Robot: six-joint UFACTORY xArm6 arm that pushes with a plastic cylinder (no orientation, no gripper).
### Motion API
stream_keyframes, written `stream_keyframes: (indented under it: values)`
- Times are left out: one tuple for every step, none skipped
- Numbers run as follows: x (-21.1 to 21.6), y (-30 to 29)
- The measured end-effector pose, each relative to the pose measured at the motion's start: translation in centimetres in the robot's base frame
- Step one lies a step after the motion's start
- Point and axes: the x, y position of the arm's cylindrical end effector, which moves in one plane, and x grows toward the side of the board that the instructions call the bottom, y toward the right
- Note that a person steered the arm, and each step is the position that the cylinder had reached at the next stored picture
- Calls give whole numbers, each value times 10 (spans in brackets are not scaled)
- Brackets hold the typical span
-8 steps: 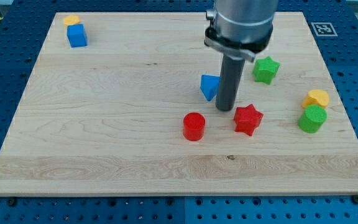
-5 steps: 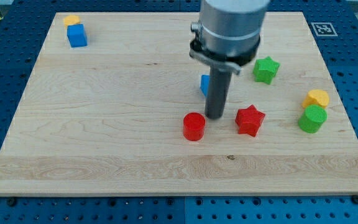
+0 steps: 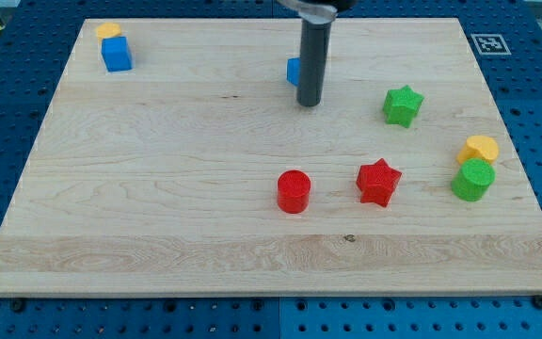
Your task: Slide the blue triangle towards the top right
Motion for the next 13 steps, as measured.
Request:
stream_keyframes:
  values:
    - [2,-5]
    - [-11,-14]
    - [-54,-16]
    - [-87,-16]
    - [-89,-16]
    - [-90,4]
    - [-91,24]
    - [-91,34]
    - [-91,54]
    - [-91,45]
    - [-71,26]
    - [-48,25]
    - [-49,46]
